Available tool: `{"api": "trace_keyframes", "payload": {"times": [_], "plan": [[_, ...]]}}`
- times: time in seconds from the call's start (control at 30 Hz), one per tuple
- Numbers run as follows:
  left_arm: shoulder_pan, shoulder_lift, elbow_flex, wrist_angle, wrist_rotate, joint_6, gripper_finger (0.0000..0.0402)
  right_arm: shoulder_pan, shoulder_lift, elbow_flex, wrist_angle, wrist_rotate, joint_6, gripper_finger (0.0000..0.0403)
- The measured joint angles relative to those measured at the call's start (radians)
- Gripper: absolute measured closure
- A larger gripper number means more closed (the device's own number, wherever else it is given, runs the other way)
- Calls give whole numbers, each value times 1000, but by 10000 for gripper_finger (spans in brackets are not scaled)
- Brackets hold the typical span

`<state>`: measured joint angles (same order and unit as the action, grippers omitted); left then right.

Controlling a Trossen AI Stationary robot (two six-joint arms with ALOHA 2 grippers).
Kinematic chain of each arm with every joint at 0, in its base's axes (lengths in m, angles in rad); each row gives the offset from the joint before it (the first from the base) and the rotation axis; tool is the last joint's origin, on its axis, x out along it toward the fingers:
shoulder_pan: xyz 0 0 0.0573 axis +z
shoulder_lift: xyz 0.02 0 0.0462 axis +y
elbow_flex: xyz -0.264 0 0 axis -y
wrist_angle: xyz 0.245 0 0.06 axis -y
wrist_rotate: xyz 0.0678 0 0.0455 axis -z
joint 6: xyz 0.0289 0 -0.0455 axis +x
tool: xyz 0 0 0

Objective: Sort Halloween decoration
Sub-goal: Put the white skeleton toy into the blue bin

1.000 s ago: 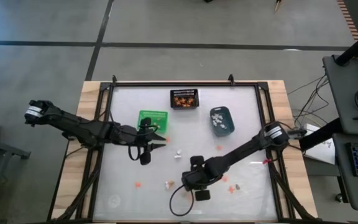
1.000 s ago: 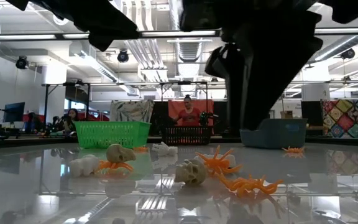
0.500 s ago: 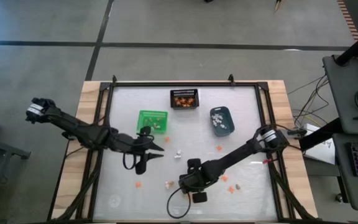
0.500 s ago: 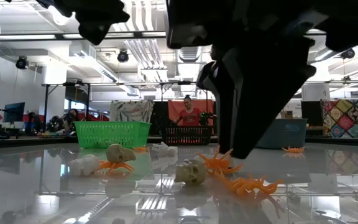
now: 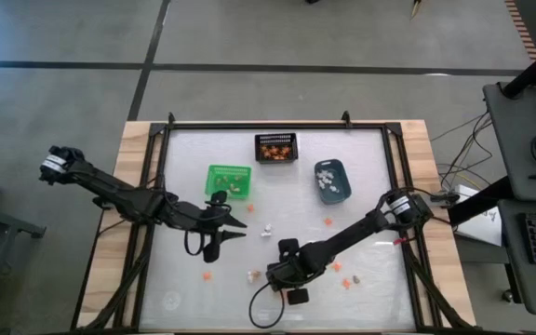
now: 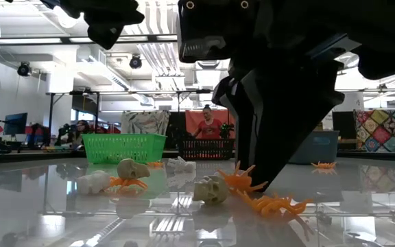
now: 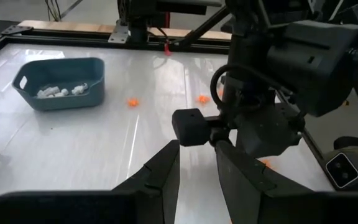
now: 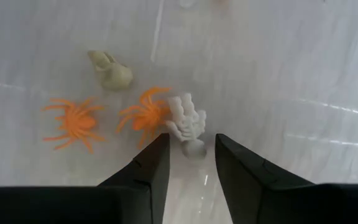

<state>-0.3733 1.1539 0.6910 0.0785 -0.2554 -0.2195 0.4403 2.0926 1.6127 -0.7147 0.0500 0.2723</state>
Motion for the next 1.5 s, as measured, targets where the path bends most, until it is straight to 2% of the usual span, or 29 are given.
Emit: {"api": "trace_keyframes", "payload": {"times": [0.43,0.73,0.9,1.13,1.3,1.5], "plan": [[0,42,0,-4,0,0,313,-9,-2,0,-3,2,-34,378],[0,151,0,-49,0,-18,313,-21,-49,0,-58,6,-41,382],[0,229,0,0,0,-15,313,-37,-75,0,-135,12,-48,382],[0,300,0,172,1,74,313,-65,-123,-6,-322,103,-75,383],[1,315,0,223,2,141,313,-101,-209,-30,-397,171,-91,383],[9,312,0,275,1,210,313,-169,-374,-123,-366,214,-109,383]]}}
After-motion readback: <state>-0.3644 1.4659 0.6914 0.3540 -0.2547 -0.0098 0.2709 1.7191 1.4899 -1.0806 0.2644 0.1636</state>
